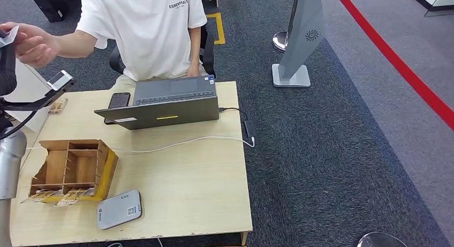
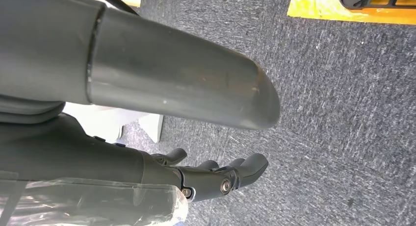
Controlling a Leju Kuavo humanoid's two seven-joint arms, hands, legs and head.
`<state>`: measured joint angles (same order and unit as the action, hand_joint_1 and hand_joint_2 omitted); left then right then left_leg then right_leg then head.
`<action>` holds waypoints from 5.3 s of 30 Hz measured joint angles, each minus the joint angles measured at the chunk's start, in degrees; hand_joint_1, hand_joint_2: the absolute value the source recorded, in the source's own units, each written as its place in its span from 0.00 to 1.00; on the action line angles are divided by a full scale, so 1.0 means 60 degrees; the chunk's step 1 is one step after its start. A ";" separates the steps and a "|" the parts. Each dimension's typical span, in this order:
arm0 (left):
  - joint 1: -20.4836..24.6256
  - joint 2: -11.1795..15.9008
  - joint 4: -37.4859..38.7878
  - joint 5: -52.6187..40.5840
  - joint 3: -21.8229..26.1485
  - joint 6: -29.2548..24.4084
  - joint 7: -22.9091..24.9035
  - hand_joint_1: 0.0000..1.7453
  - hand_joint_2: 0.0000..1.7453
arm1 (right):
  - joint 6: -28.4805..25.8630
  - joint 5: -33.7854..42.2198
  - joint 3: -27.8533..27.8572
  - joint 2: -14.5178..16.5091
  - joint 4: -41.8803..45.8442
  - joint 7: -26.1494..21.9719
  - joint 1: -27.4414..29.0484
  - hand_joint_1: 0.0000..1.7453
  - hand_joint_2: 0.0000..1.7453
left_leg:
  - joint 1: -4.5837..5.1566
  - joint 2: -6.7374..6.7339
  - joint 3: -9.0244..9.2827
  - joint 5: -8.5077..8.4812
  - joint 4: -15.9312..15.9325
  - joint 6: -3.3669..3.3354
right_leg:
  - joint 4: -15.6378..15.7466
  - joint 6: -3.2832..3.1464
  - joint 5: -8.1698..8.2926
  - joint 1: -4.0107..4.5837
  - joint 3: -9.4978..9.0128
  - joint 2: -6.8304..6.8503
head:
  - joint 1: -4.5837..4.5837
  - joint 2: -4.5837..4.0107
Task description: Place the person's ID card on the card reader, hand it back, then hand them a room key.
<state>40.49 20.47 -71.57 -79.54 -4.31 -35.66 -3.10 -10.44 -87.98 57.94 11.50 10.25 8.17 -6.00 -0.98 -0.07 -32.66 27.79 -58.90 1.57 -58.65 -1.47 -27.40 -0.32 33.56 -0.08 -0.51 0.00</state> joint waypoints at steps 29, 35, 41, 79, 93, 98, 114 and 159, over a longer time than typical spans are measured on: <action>-0.0440 -0.0019 0.0517 0.0187 0.0088 -0.0074 -0.0027 0.00 1.00 | -0.0005 0.0025 0.0001 -0.0004 0.0000 0.0102 0.0001 0.00 0.00 | 0.0001 -0.0004 -0.0036 0.0000 -0.0002 -0.0001 | 0.0003 0.0001 0.0006 -0.0002 0.0035 -0.0006 | -0.0001 0.0000; -0.0975 -0.0165 -0.0145 0.0174 0.0086 -0.0107 -0.0159 0.00 1.00 | -0.0041 0.0097 0.0004 -0.0004 0.0000 0.0129 0.0001 0.00 0.00 | 0.0002 -0.0005 -0.0037 0.0002 -0.0002 -0.0002 | 0.0004 0.0001 0.0005 -0.0002 0.0036 -0.0008 | 0.0000 0.0000; -0.2771 -0.0478 -0.2256 0.0132 -0.0050 -0.0580 -0.0732 0.00 1.00 | -0.0151 0.0359 0.0070 -0.0004 0.0000 0.0235 0.0004 0.00 0.00 | 0.0011 -0.0038 -0.0033 0.0020 -0.0001 -0.0022 | 0.0010 0.0006 0.0000 -0.0009 0.0037 -0.0035 | -0.0001 0.0000; -1.0354 -0.1887 -0.7253 0.0650 0.1678 -0.0689 -0.6072 0.00 1.00 | -0.0376 0.0870 0.0579 -0.0004 0.0000 0.0454 0.0018 0.00 0.00 | 0.0019 -0.0037 -0.0006 0.0072 0.0003 -0.0047 | 0.0015 0.0047 -0.0033 -0.0015 -0.0005 -0.0021 | -0.0002 0.0000; -0.9964 -0.2196 -0.5035 0.0627 0.3342 -0.0689 -0.6114 0.00 1.00 | -0.0365 0.0719 0.0579 0.0001 -0.0005 0.0498 0.0011 0.00 0.00 | 0.0018 -0.0033 -0.0006 0.0071 0.0003 -0.0046 | 0.0015 0.0046 -0.0033 -0.0013 -0.0007 -0.0016 | -0.0001 0.0000; -0.9668 -0.2042 -0.4005 0.0701 0.4039 -0.0689 -0.6081 0.00 1.00 | -0.0343 0.0696 0.0579 0.0011 -0.0009 0.0502 0.0010 0.00 0.00 | 0.0016 -0.0029 -0.0007 0.0070 0.0004 -0.0045 | 0.0014 0.0046 -0.0033 -0.0011 -0.0007 -0.0015 | -0.0001 0.0000; -0.8967 -0.2089 -0.1583 0.0398 0.5686 -0.0689 -0.6113 0.00 1.00 | -0.0341 0.0661 0.0579 0.0018 -0.0015 0.0531 0.0010 0.00 0.00 | 0.0017 -0.0027 -0.0007 0.0070 0.0003 -0.0045 | 0.0015 0.0046 -0.0033 -0.0011 -0.0007 -0.0014 | -0.0003 0.0000; -0.7704 -0.2753 -0.0915 -0.0777 0.5532 -0.0693 -0.6144 0.00 1.00 | -0.0188 0.0239 0.0532 0.0018 -0.0015 0.0437 0.0006 0.00 0.00 | 0.0016 -0.0027 -0.0004 0.0070 0.0002 -0.0045 | 0.0015 0.0046 -0.0032 -0.0011 -0.0006 -0.0014 | -0.0004 0.0000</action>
<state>-5.73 3.96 -77.06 -84.20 28.88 -39.82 -39.97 -11.56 -86.54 61.13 11.61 10.16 10.80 -5.96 -0.88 -0.23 -32.68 28.20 -58.89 1.30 -58.56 -1.20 -27.60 -0.39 33.52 -0.16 -0.54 0.00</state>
